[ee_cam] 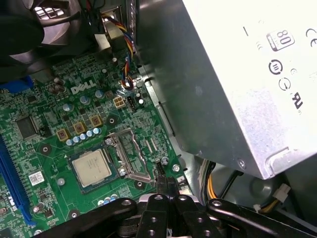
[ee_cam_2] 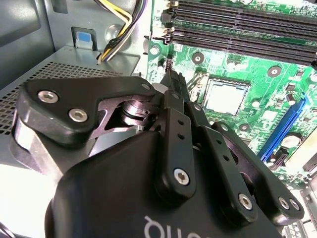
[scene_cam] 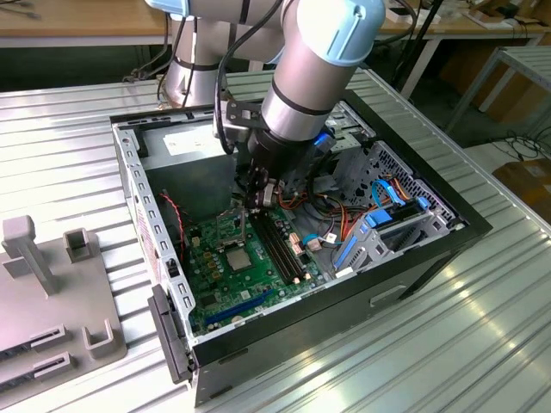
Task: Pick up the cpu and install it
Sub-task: 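Close the cpu cover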
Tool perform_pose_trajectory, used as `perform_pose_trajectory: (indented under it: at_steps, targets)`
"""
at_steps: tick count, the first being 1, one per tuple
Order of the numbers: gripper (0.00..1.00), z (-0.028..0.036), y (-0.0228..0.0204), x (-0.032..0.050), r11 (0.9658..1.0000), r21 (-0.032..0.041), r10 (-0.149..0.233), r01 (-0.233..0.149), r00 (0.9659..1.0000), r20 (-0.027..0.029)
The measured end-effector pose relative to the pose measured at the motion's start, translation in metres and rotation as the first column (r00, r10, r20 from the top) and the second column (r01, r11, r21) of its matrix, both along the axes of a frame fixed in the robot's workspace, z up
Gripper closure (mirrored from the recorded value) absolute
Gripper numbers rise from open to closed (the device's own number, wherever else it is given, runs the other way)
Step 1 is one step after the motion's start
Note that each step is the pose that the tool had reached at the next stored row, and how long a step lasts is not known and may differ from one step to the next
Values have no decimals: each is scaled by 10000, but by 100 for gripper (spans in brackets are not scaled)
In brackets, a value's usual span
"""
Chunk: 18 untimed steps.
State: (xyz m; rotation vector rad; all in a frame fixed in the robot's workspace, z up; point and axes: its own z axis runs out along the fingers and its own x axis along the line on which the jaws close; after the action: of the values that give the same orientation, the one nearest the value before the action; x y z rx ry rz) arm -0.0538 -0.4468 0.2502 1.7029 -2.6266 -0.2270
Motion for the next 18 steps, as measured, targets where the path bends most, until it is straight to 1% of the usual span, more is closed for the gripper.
perform_pose_trajectory:
  at_steps: [18]
  targets:
    - [89, 50, 0, -34, 9995, 0, 301, -301, 9995, 0]
